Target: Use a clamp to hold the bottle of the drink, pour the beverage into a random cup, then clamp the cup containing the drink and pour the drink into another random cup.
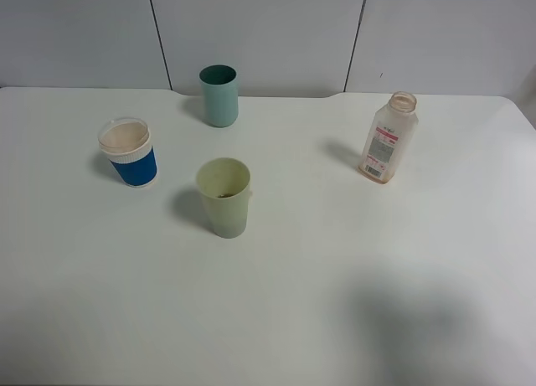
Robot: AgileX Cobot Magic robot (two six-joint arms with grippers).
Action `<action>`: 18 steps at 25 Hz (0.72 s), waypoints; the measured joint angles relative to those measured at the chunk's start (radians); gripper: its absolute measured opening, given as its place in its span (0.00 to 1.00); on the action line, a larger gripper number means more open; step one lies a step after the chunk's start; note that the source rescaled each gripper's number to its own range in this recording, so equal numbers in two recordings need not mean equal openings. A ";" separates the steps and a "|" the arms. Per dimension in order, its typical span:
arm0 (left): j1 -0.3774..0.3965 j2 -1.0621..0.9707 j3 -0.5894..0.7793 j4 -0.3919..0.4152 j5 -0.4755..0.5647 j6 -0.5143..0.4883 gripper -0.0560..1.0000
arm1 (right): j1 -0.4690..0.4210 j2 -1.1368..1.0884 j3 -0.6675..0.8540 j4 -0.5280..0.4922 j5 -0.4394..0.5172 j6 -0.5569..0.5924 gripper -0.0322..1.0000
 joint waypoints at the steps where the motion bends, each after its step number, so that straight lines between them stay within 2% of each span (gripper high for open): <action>1: 0.000 0.000 0.000 0.000 0.000 0.000 0.89 | 0.000 0.000 0.000 0.000 0.000 0.000 0.93; 18: 0.000 0.000 0.000 0.000 0.000 0.000 0.89 | 0.000 0.000 0.000 0.000 0.000 0.000 0.93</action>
